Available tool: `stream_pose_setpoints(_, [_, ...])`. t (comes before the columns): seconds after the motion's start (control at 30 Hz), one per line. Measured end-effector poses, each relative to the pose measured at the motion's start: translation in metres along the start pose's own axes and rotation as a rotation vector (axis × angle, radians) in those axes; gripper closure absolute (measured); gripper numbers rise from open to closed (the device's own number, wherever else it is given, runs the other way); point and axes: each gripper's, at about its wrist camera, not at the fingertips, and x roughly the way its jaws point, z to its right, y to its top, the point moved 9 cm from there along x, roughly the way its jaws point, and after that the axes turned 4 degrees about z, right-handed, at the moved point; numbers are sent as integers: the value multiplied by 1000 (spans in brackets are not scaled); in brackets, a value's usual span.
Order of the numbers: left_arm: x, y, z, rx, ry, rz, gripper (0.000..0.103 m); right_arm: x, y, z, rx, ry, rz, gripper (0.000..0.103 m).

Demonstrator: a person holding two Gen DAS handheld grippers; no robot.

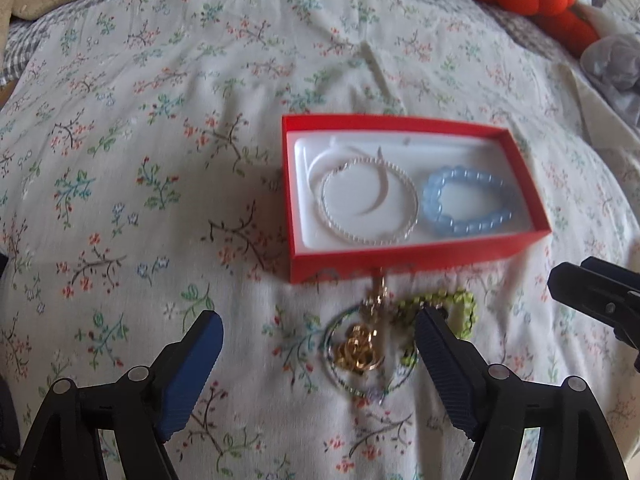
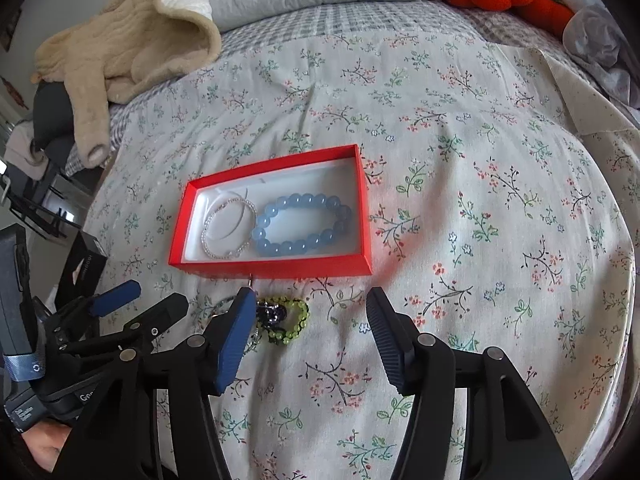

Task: Organize jewelry
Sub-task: 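Open both tools and withdraw from the box, then grasp the gold flower ring with the left tool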

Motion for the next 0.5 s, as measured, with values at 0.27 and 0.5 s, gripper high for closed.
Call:
stream_pose_setpoints(0.27, [9, -20, 4, 0, -16, -86, 21, 11, -23, 2, 10, -38, -77, 41])
stream_pose_setpoints(0.5, [21, -26, 13, 2, -63, -127, 37, 21, -32, 7, 29, -51, -121, 41])
